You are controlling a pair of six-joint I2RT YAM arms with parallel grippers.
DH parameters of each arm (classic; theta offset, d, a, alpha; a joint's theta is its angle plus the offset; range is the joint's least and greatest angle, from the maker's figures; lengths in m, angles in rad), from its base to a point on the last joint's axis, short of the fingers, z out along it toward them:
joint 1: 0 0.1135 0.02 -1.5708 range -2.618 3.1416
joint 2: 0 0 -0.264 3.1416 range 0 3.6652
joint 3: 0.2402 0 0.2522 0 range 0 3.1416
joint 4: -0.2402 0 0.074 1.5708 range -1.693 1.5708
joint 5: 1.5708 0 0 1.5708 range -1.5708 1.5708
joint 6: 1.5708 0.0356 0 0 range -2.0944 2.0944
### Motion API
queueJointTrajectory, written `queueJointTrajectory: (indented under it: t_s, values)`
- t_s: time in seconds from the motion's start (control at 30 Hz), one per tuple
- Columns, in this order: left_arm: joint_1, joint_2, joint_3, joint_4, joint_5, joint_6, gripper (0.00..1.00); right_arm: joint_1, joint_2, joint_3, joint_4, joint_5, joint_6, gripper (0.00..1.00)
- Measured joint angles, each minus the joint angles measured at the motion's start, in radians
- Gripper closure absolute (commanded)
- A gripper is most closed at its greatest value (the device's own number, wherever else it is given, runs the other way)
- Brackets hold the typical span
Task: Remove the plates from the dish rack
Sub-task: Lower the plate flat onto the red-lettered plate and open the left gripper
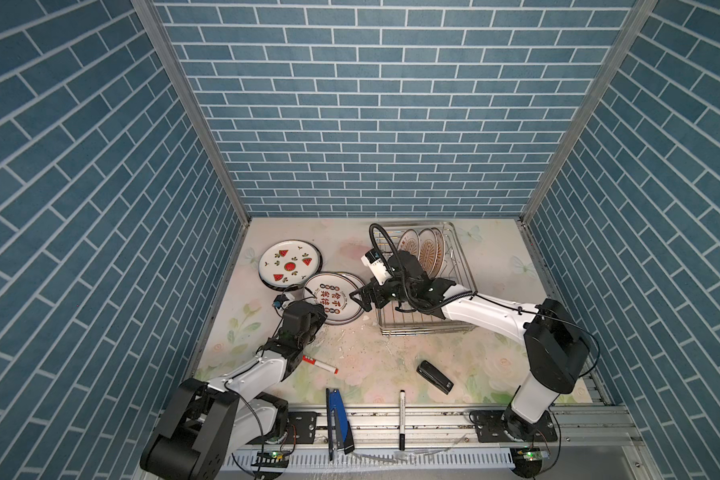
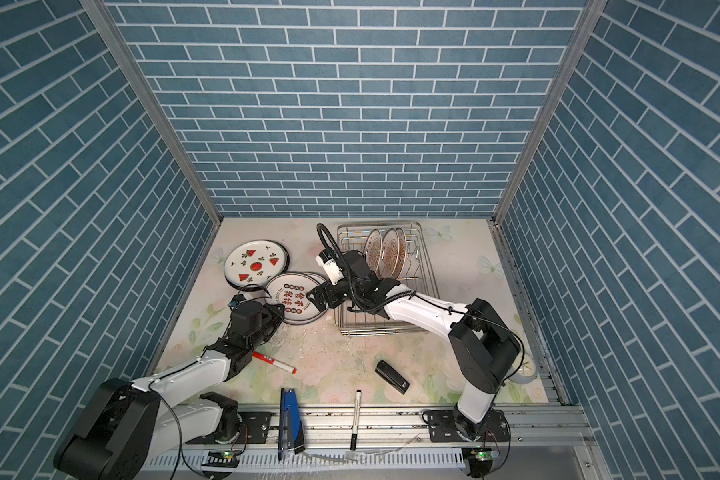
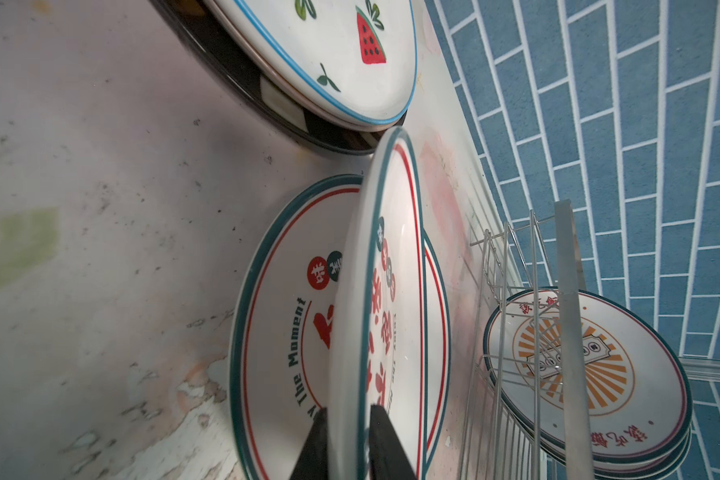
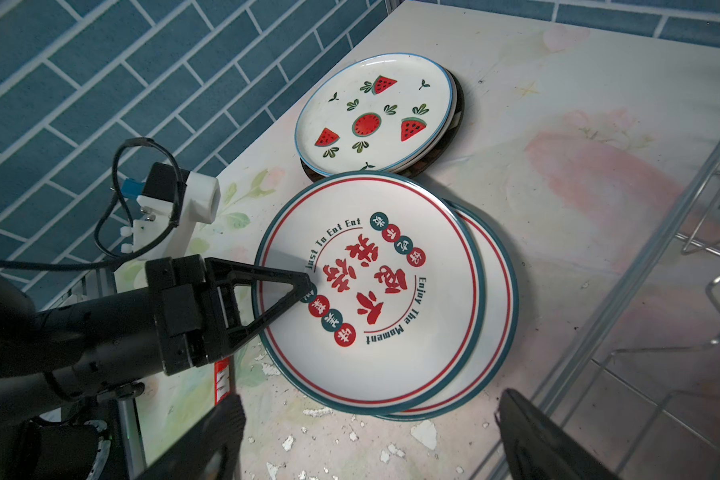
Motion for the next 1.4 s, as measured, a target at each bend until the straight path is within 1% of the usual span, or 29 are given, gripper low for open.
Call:
queueJointTrajectory:
  t_s: [0.1, 0.13, 0.17, 0.2, 0.37, 0.43, 0.67, 0.8, 1.23, 1.4]
  values:
    - [0.000, 0.000, 0.000, 0.000, 0.000, -0.001, 0.77, 0.001, 0.000, 0.000, 0.002, 0.000, 0.000, 0.04]
    - [0.000, 0.000, 0.000, 0.000, 0.000, -0.002, 0.72, 0.002, 0.000, 0.000, 0.002, 0.000, 0.000, 0.04]
    - [0.000, 0.000, 0.000, -0.001, -0.001, -0.004, 0.65, 0.002, 0.000, 0.000, 0.002, 0.000, 0.000, 0.04]
    - [0.000, 0.000, 0.000, -0.001, -0.001, -0.010, 0.61, 0.002, 0.000, 0.000, 0.002, 0.000, 0.000, 0.04]
    - [0.000, -0.001, -0.006, -0.002, -0.006, -0.005, 0.59, 0.003, 0.000, 0.000, 0.002, 0.000, 0.000, 0.05]
    - [0.000, -0.007, -0.006, -0.013, -0.012, -0.001, 0.54, 0.003, 0.000, 0.000, 0.001, 0.001, 0.000, 0.04]
    - [0.000, -0.068, 0.015, -0.119, -0.054, 0.045, 0.51, 0.005, 0.000, 0.000, 0.001, 0.003, 0.000, 0.05]
    - [0.000, -0.092, 0.016, -0.140, -0.071, 0.061, 0.51, 0.006, 0.000, 0.000, 0.001, 0.003, 0.000, 0.05]
    - [-0.011, -0.056, 0.016, -0.150, -0.074, 0.072, 0.52, 0.009, 0.000, 0.000, 0.001, 0.004, 0.000, 0.05]
    - [-0.040, -0.061, 0.021, -0.182, -0.116, 0.079, 0.51, 0.011, 0.000, 0.000, 0.000, 0.007, 0.000, 0.04]
